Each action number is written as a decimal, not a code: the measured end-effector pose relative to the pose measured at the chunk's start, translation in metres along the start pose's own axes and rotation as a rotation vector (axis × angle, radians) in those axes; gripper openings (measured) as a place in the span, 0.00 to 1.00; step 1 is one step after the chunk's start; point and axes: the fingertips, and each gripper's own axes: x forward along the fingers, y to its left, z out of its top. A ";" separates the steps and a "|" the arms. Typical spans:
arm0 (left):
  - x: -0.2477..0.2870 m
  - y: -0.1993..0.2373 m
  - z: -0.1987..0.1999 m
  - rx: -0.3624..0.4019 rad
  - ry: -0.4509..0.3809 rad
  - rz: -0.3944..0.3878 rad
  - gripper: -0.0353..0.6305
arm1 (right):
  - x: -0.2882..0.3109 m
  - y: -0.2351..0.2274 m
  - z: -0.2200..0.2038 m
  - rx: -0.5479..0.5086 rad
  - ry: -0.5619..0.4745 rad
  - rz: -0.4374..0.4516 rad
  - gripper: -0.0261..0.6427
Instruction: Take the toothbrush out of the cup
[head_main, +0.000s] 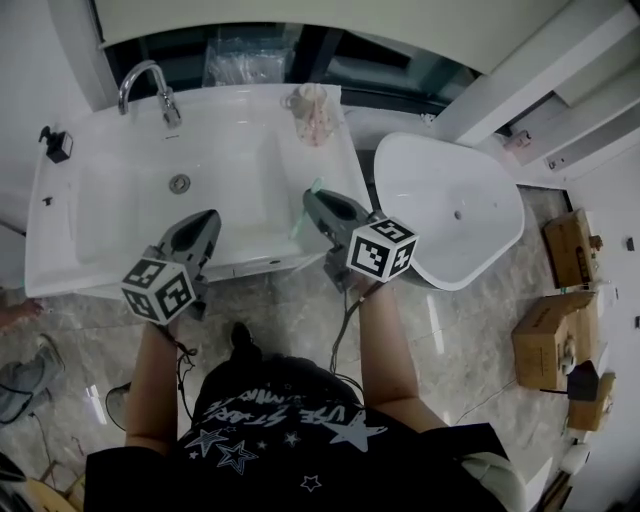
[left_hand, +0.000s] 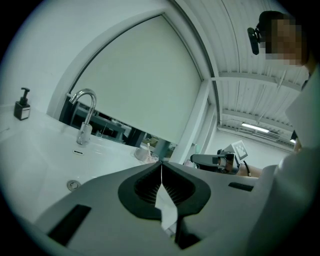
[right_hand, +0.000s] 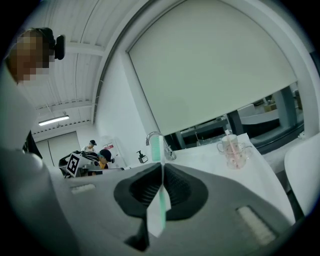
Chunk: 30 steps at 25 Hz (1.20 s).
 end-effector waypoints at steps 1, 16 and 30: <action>-0.002 -0.007 -0.001 0.003 -0.003 0.009 0.07 | -0.006 0.002 -0.001 -0.002 0.003 0.010 0.06; -0.053 -0.131 -0.039 0.056 -0.061 0.134 0.07 | -0.120 0.034 -0.024 -0.015 0.002 0.152 0.06; -0.082 -0.171 -0.068 0.062 -0.048 0.158 0.07 | -0.164 0.053 -0.060 0.022 0.021 0.143 0.06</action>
